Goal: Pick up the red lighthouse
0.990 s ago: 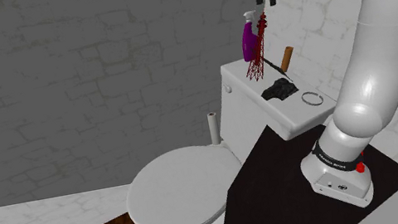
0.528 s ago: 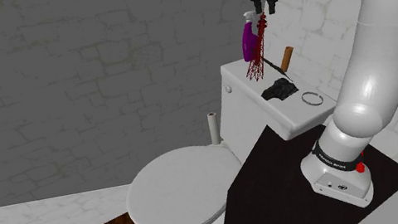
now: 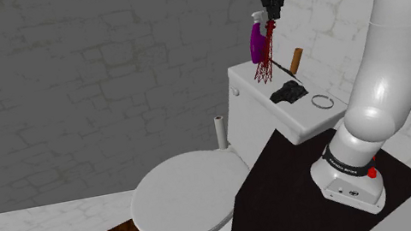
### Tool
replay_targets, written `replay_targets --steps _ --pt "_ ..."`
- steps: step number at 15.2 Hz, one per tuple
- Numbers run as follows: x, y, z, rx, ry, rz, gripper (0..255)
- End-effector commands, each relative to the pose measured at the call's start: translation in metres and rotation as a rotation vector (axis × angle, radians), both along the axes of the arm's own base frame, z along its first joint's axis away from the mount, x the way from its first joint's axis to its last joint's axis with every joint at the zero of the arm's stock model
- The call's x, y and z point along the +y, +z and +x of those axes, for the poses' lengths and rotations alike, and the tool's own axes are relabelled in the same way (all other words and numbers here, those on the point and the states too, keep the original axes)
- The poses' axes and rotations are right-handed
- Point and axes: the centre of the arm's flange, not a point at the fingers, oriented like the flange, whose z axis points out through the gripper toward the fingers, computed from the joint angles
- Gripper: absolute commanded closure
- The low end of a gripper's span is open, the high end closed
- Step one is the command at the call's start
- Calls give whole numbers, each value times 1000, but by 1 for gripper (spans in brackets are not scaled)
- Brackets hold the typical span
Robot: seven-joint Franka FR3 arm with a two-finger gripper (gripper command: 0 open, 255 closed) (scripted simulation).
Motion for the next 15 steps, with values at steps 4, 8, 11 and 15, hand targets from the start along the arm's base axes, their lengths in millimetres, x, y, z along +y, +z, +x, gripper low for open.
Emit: replay_targets --steps 4,8,11,15 --pt "0 5 0 2 0 1 255" --pt "0 26 0 2 0 1 255" --pt "0 42 0 2 0 1 255" --pt "0 63 0 2 0 1 255"
